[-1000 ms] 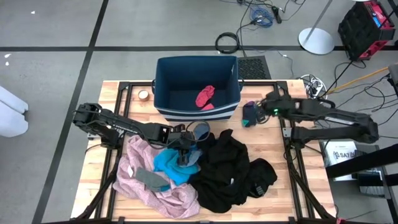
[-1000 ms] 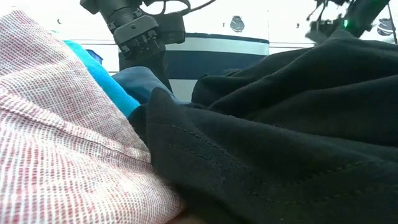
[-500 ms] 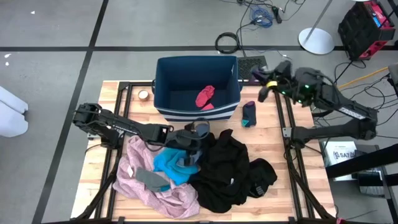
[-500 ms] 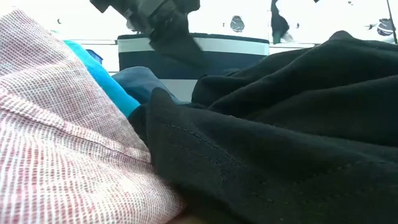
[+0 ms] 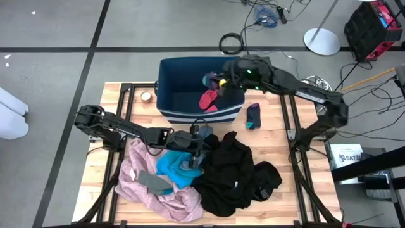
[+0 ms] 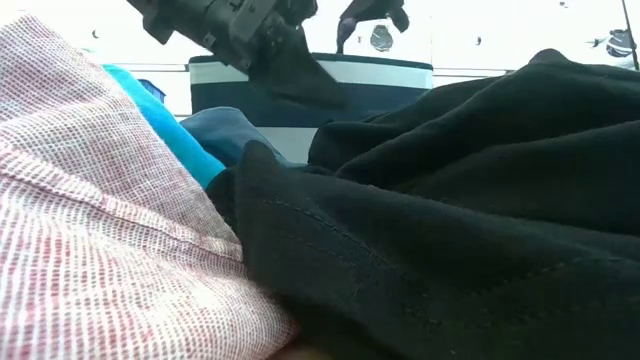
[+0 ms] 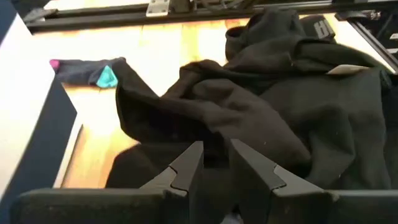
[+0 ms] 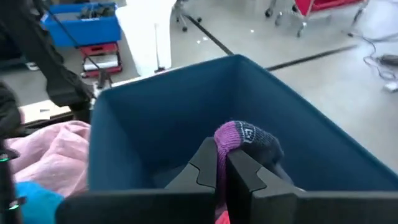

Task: Sort clothes
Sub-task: Put the dark blue sock into the blue laundry bin

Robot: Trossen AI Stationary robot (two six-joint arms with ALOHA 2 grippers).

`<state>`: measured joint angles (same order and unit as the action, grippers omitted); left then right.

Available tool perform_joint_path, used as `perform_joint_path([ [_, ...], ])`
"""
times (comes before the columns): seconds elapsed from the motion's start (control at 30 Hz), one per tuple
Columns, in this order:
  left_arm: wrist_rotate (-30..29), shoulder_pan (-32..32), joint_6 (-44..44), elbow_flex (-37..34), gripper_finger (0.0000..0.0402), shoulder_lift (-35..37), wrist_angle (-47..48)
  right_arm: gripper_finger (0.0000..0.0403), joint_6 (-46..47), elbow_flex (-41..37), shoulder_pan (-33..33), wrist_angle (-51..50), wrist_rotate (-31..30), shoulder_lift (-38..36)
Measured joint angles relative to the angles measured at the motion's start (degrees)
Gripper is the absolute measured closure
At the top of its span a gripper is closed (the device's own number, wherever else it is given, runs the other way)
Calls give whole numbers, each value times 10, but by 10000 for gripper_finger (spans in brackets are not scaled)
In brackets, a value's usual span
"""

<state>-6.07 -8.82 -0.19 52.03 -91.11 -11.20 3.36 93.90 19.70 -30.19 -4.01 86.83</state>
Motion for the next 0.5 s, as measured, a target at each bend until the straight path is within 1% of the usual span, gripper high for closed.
perform_joint_path([
  [0.1, 0, -1, -8, -3, 314, 0, -6, 403, 0, 29, 15, -40, 2, 35],
  [0.2, 0, -5, -9, -4, 314, 0, -7, 402, 0, 38, 30, -64, -1, 59],
  [0.37, -1, -13, -9, -4, 314, 0, -13, 381, 17, 38, 53, -71, 0, 81],
  [0.5, -1, -17, -9, -4, 314, 0, -13, 361, 26, 38, 68, -91, 27, 88],
])
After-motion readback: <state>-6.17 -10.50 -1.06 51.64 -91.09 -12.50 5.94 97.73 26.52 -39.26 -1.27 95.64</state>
